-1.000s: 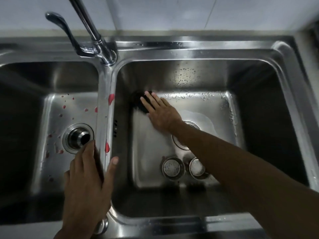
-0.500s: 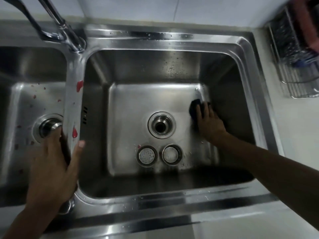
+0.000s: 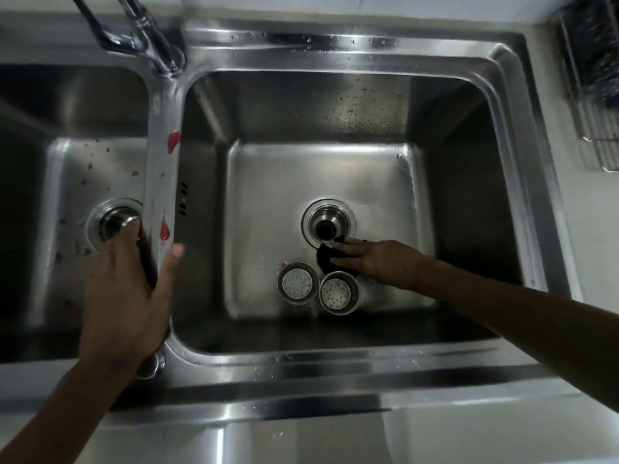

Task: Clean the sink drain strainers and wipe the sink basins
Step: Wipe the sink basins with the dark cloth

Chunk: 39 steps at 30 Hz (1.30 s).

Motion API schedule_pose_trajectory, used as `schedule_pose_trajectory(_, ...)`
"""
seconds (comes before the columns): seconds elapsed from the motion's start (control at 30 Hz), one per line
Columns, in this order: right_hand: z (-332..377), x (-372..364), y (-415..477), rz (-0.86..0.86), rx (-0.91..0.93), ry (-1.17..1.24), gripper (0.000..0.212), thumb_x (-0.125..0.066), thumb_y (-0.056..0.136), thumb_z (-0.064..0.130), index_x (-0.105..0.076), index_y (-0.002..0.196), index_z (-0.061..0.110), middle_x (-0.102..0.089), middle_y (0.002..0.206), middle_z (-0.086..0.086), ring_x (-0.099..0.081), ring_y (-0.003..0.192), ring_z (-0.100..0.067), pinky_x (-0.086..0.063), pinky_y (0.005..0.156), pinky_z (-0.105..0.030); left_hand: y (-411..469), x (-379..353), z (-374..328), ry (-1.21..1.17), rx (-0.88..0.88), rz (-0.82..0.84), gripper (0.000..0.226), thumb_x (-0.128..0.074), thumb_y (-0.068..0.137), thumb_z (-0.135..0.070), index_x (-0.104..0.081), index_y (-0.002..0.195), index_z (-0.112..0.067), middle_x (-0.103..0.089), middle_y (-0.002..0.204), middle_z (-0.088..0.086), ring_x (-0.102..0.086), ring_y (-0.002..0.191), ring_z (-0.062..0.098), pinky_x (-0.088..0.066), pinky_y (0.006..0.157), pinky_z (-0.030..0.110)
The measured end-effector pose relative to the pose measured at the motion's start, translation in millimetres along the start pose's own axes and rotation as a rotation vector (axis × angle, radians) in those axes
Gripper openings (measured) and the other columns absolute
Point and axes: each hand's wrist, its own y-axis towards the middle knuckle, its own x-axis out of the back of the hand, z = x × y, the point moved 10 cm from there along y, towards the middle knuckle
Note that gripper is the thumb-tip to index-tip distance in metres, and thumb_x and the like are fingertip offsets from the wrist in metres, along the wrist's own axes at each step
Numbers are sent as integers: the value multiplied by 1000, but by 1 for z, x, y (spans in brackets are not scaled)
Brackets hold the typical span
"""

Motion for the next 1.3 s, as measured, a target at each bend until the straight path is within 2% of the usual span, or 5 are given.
schedule_pose_trajectory(0.23, 24, 21, 8, -176, 288, -27, 63, -55, 95, -1, -44, 154, 21, -29, 166, 0, -30, 152, -23, -56, 81, -28, -1, 2, -1, 0, 5, -16, 74, -33, 102, -73, -43, 147, -15, -56, 133, 17, -51, 121, 34, -43, 104, 54)
schedule_pose_trajectory(0.4, 33, 29, 30, -196, 445, -185, 59, -63, 97, 15, -45, 153, 27, -33, 165, 6, -21, 156, -24, -39, 116, -32, -1, 1, 0, -20, 33, 9, 77, -32, 100, -77, -43, 148, -18, -55, 135, 13, -52, 122, 31, -45, 104, 55)
schedule_pose_trajectory(0.63, 55, 43, 100, -268, 338, -166, 56, -45, 106, 14, -34, 158, 28, -26, 167, 5, -16, 157, -29, -34, 121, -38, -1, 0, 2, -22, 61, 38, 73, -33, 100, -75, -44, 147, -21, -55, 132, 7, -52, 121, 24, -47, 102, 49)
schedule_pose_trajectory(1.07, -96, 83, 98, -399, -307, -85, 44, -54, 102, 24, -55, 144, 12, -35, 163, -12, -26, 154, -33, -26, 124, -47, -2, -3, 8, -19, 84, 46, 75, -32, 99, -78, -42, 149, -23, -54, 134, 9, -54, 122, 28, -49, 103, 58)
schedule_pose_trajectory(1.3, -151, -13, -42, -186, -932, 154, 67, -38, 107, 17, -2, 163, 11, -3, 169, -21, -6, 157, -38, -30, 121, -49, -3, 2, 3, -10, 69, 10, 70, -32, 101, -76, -44, 146, -23, -54, 122, 8, -53, 111, 25, -47, 92, 48)
